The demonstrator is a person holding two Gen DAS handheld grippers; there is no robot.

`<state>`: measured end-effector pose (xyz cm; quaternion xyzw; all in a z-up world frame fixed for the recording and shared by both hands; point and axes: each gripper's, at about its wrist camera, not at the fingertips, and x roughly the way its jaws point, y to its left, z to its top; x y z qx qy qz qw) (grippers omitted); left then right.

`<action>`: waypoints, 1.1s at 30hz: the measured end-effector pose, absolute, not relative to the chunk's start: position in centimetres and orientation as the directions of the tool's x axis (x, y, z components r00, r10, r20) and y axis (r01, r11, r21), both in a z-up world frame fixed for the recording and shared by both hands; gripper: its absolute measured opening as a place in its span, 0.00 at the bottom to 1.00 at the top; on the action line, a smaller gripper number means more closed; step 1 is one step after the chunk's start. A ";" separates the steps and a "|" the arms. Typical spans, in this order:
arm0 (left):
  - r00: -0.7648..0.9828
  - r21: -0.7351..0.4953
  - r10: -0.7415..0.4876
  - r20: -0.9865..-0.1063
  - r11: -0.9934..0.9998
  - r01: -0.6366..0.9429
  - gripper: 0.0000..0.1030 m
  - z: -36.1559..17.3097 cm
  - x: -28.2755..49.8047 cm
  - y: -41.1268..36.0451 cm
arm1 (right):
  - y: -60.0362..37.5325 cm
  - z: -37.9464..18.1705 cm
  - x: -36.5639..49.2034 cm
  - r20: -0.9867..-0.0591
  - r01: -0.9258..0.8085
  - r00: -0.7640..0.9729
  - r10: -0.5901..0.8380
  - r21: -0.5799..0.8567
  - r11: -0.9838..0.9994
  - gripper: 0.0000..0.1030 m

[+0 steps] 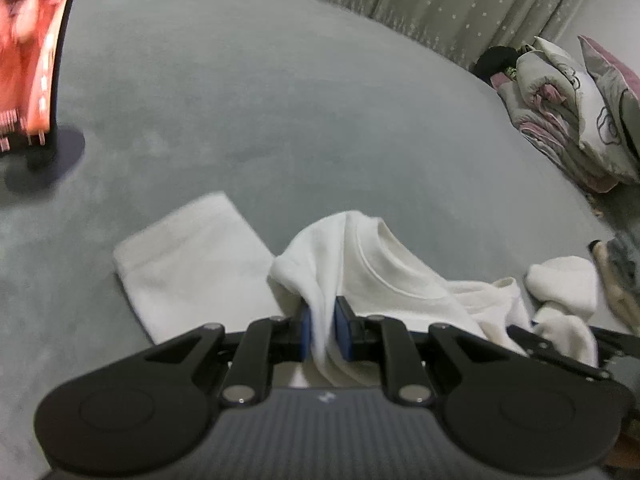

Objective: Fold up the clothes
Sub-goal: 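Grasp the shirt collar with the right gripper beside the left gripper, then lower the shirt flat onto the bed and open both grippers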

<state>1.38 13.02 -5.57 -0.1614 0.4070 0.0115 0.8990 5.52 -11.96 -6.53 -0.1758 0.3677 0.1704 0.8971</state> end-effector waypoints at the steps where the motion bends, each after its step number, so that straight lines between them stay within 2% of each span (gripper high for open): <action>1: 0.685 -0.249 -0.086 -0.723 0.958 -0.142 0.12 -5.2 1.3 12.5 | -12.0 -6.4 5.4 -0.703 -0.415 0.693 0.158 -0.211 0.885 0.15; 7: 0.757 -0.070 0.022 -0.654 0.993 -0.090 0.12 -2.9 2.6 9.2 | -13.1 -3.8 5.8 -0.591 -0.262 0.805 0.047 -0.284 0.922 0.14; 12: 0.790 0.008 0.045 -0.612 0.999 -0.051 0.12 -1.1 5.6 7.0 | -15.0 -1.2 8.7 -0.540 -0.166 0.842 -0.005 -0.268 0.949 0.14; 20: 0.850 0.147 0.076 -0.522 0.989 0.002 0.12 1.7 13.2 2.5 | -16.4 1.0 13.9 -0.445 -0.063 0.891 -0.094 -0.327 0.943 0.14; 30: 0.892 0.293 0.105 -0.440 0.956 0.031 0.12 0.7 23.5 -3.6 | -17.5 0.6 21.1 -0.360 0.050 0.910 -0.204 -0.394 0.918 0.14; 33: 0.883 0.298 0.116 -0.454 0.954 0.028 0.12 -0.6 26.3 -4.6 | -17.3 -0.9 23.1 -0.357 0.056 0.908 -0.220 -0.415 0.908 0.14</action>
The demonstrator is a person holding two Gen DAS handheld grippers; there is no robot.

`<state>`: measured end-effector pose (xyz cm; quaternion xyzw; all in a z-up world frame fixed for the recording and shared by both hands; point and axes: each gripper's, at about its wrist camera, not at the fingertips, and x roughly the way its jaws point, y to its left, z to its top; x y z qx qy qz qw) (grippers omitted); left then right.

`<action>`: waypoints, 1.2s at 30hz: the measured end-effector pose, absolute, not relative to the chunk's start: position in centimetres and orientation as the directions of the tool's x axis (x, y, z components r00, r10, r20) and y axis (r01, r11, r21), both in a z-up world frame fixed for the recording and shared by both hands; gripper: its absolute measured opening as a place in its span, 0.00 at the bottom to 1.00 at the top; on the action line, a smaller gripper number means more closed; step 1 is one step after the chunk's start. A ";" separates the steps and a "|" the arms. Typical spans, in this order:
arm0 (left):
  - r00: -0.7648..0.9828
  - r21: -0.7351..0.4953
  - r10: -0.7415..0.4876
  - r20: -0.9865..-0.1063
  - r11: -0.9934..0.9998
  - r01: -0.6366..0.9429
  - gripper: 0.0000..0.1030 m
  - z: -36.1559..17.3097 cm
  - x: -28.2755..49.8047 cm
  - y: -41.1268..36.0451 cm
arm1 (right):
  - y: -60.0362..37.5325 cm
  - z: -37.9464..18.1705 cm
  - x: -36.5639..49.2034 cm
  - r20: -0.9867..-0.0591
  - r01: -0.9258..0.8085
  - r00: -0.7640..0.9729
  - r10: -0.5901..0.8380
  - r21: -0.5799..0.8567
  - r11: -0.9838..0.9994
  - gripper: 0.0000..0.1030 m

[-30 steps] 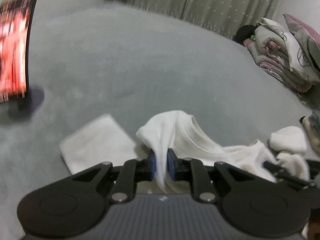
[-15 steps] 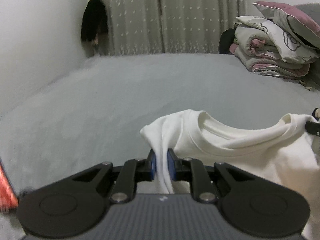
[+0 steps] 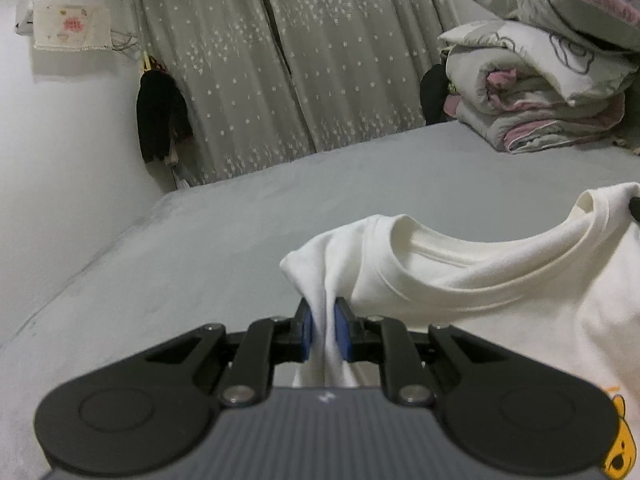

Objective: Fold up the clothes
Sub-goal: 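Lower the shirt flat onto the bed and open both grippers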

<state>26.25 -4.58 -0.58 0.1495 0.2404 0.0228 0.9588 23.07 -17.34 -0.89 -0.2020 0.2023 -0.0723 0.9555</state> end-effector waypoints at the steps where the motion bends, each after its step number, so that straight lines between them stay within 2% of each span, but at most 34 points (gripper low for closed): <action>1: 0.879 0.295 0.119 -0.462 0.955 0.025 0.12 -1.1 27.0 -4.6 | -17.3 -1.5 23.7 -0.358 0.057 0.906 -0.224 -0.422 0.905 0.14; 6: 0.857 0.299 0.138 -0.496 0.954 0.020 0.13 -4.3 29.9 -5.1 | -16.7 -4.4 26.1 -0.362 0.046 0.901 -0.241 -0.470 0.881 0.14; 14: 0.816 0.308 0.175 -0.551 0.951 0.003 0.15 -9.5 31.6 -5.0 | -16.4 -8.3 28.3 -0.430 0.008 0.866 -0.253 -0.496 0.868 0.15; 19: 0.820 0.315 0.183 -0.543 0.949 -0.004 0.23 -9.4 31.1 -5.3 | -16.3 -9.4 28.4 -0.447 0.018 0.850 -0.280 -0.506 0.862 0.16; 21: 0.814 0.292 0.179 -0.552 0.956 -0.012 0.28 -9.0 30.7 -5.1 | -16.2 -9.1 28.0 -0.446 0.024 0.848 -0.285 -0.506 0.862 0.28; 22: 0.812 0.280 0.176 -0.557 0.960 -0.016 0.35 -8.7 30.3 -4.9 | -16.2 -8.9 27.7 -0.447 0.025 0.848 -0.286 -0.504 0.863 0.31; 24: 0.808 0.258 0.165 -0.565 0.966 -0.017 0.44 -8.1 29.4 -4.5 | -16.2 -8.3 27.0 -0.456 0.018 0.845 -0.279 -0.498 0.867 0.38; 28: 0.791 0.224 0.148 -0.593 0.974 -0.014 0.52 -7.5 27.4 -3.8 | -16.4 -7.3 25.2 -0.473 0.008 0.839 -0.269 -0.484 0.875 0.43; 36: 0.760 0.152 0.106 -0.642 0.988 -0.009 0.57 -6.8 21.6 -1.4 | -17.6 -5.8 20.7 -0.516 0.006 0.822 -0.240 -0.413 0.911 0.49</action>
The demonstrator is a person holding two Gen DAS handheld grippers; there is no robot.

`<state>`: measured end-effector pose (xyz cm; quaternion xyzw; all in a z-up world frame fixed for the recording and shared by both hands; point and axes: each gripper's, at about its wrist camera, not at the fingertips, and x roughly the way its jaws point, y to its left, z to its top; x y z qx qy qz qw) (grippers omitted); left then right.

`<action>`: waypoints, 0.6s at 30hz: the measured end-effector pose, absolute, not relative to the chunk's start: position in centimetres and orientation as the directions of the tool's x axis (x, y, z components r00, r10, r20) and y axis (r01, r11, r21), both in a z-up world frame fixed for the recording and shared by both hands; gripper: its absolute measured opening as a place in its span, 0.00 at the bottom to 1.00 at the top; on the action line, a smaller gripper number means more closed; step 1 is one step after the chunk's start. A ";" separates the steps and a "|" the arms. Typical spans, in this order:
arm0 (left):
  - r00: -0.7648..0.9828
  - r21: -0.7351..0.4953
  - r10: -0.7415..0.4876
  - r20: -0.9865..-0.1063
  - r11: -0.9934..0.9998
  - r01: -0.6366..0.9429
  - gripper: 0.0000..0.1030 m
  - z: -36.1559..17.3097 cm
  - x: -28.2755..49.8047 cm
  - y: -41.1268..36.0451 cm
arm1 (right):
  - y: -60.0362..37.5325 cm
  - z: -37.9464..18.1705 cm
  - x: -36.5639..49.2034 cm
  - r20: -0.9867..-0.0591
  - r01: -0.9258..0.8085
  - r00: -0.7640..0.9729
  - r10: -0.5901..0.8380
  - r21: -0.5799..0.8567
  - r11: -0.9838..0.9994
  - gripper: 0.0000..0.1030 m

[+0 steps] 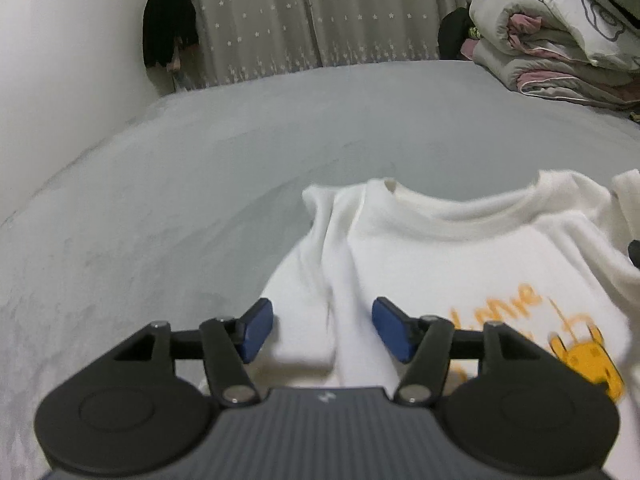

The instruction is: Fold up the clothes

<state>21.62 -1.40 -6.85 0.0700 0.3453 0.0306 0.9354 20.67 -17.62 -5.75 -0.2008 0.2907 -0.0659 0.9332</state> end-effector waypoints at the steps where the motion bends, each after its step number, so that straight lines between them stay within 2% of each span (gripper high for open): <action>1: 0.760 0.148 0.102 -0.642 0.989 -0.009 0.59 -6.7 20.9 -1.2 | -17.8 -5.6 20.0 -0.523 0.004 0.821 -0.231 -0.398 0.917 0.49; 11: 0.727 0.077 0.062 -0.683 0.997 -0.013 0.61 -5.0 15.0 0.7 | -19.6 -5.6 13.6 -0.592 0.012 0.779 -0.205 -0.313 0.950 0.49; 18: 0.720 0.070 0.066 -0.691 0.997 -0.024 0.61 -4.3 11.0 2.5 | -21.6 -5.4 9.9 -0.632 0.055 0.751 -0.192 -0.230 0.972 0.49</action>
